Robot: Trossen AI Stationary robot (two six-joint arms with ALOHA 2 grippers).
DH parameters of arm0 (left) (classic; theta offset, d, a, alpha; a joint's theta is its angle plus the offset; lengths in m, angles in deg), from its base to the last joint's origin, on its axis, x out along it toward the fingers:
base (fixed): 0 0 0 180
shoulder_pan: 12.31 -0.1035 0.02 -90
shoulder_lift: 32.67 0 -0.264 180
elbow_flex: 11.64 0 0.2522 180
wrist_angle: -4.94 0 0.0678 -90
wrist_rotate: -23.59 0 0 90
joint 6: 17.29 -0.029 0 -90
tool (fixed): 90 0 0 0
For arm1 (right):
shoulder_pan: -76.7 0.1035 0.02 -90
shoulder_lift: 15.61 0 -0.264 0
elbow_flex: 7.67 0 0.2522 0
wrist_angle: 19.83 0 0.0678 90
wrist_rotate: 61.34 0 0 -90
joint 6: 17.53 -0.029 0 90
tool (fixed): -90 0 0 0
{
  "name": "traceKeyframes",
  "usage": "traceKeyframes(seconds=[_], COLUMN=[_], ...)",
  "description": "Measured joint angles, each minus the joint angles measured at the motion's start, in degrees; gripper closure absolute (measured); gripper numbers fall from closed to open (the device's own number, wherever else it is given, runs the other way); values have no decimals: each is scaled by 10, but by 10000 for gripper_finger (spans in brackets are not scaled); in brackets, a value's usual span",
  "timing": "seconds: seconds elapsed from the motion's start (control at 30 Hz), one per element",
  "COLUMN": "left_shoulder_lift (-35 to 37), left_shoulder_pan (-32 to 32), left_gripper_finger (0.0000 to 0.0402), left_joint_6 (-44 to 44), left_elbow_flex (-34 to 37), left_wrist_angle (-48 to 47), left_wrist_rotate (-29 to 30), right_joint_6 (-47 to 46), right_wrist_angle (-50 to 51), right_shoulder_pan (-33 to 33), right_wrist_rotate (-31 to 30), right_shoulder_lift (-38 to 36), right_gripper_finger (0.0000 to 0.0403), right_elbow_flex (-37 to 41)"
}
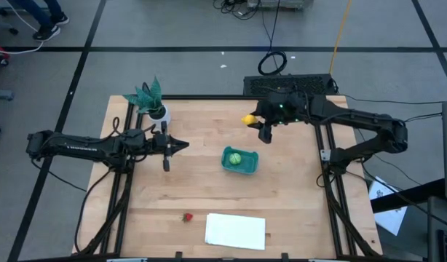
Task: Pick and placing Produce into tupperware
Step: Put the lemon into the bin
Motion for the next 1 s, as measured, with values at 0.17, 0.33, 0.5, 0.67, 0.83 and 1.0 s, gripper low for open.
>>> traceKeyframes(seconds=[0.17,0.33,0.5,0.67,0.83,1.0], left_shoulder_lift=[0,0,0,0,0,0], left_shoulder_pan=[0,0,-1,-1,-1,-1], left_gripper_finger=[376,376,376,376,376,376], left_joint_6=[0,-1,-2,-1,0,0], left_elbow_flex=[0,0,0,0,0,0], left_wrist_angle=[0,0,0,0,0,0], left_wrist_rotate=[0,0,0,0,0,0], right_joint_6=[15,18,33,50,62,74], right_wrist_angle=[61,81,156,209,254,293], right_shoulder_pan=[0,0,1,14,26,38], right_wrist_rotate=[1,3,7,19,50,50], right_shoulder_lift=[10,31,85,143,184,217], right_gripper_finger=[222,222,222,221,223,223], right_elbow_flex=[-27,-45,-87,-139,-190,-218])
